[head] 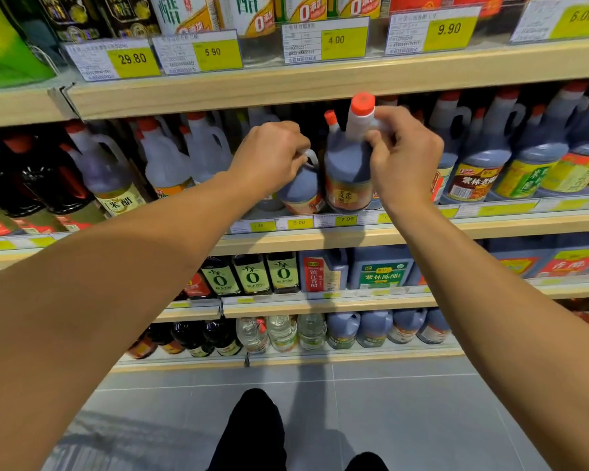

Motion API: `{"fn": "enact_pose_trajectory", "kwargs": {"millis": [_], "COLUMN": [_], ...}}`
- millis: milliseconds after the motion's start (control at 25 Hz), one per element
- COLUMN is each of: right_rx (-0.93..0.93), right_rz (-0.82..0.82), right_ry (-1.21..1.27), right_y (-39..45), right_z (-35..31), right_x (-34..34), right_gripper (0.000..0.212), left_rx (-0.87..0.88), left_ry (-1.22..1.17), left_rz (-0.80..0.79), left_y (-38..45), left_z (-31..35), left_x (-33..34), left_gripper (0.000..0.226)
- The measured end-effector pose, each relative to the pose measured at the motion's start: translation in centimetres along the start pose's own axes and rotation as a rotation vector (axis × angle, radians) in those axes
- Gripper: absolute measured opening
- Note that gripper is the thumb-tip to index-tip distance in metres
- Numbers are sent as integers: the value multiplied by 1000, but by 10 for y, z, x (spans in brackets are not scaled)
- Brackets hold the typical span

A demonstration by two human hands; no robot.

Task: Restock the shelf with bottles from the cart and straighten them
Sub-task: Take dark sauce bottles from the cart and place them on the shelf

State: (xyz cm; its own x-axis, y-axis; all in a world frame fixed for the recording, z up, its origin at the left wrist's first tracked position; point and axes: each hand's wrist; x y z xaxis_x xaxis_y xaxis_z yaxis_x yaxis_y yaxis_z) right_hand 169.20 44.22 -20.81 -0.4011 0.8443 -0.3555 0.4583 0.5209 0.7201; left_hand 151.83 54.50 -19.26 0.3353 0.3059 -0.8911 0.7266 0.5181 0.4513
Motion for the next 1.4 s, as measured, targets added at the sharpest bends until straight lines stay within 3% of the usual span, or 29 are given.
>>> {"fn": "enact_pose_trajectory", "kwargs": {"millis": [240,440,720,1000,1280,1400], "right_rx": [76,82,179,164,36,89], "right_rz": [10,-156,-345,-413,-376,-400], "right_ry": [41,-16,17,61,253,311], "right_y": [-3,1,14,2,8,8], "right_z": [12,18,8,-3,0,8], "right_x": [6,-5,2,-5,-16,-4], "right_gripper": [23,26,55,31,35,35], "left_rx": [15,7,-31,-53,-44,-50], "left_ry": [2,5,11,7,-19,-8], "left_rz": [15,37,41,60,77,95], "left_y": [3,3,-7,-11,-14,-17], "left_z": [3,8,9,5,-3,-10], "left_x": [1,2,-2,1,2,3], "left_gripper": [17,16,18,19,19,19]}}
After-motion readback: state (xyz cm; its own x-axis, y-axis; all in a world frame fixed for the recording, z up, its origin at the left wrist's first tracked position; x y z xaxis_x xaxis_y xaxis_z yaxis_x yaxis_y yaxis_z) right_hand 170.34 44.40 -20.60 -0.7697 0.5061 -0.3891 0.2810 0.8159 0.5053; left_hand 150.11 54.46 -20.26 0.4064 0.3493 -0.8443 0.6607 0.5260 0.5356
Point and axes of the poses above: each hand's wrist, its own y-axis towards the middle knuckle, its own x-axis out of the palm, z = x × y, and after that the axes turned 2 degrees about -y, right-handed
